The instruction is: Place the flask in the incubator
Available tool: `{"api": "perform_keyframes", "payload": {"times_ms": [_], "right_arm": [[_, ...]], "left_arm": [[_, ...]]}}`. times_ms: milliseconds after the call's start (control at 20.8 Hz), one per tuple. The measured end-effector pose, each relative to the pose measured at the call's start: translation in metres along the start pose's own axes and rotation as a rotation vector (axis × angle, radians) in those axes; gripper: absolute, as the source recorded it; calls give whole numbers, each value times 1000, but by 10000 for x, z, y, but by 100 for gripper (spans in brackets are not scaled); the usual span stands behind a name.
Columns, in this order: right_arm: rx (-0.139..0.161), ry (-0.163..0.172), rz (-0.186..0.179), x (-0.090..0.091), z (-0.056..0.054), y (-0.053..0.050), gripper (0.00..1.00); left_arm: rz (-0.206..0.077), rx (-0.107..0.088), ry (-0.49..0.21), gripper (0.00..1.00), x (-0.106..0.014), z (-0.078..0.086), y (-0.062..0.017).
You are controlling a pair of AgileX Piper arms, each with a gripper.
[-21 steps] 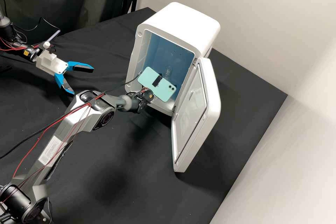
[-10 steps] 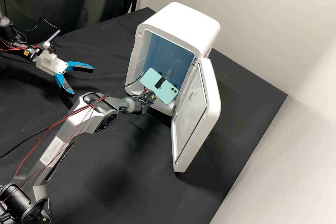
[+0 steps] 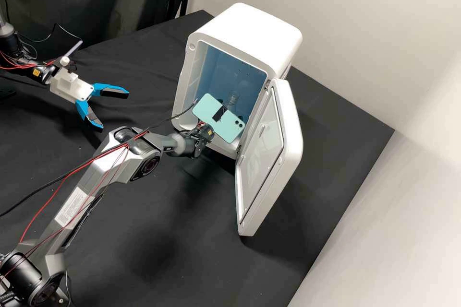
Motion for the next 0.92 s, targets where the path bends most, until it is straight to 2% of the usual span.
{"api": "perform_keyframes", "payload": {"times_ms": [578,626,723,915], "right_arm": [[-1,3,2,14,7,-3,0],[-1,2,2,16,18,-10,100],[-8,8,4,22,31,-21,100],[-17,0,3,23,42,-24,100]], "left_arm": [[2,-4,14,100,-8,-29,2],[3,-4,16,100,-10,-34,3],[3,-4,16,100,-10,-35,3],[3,-2,16,100,-10,-35,3]]}}
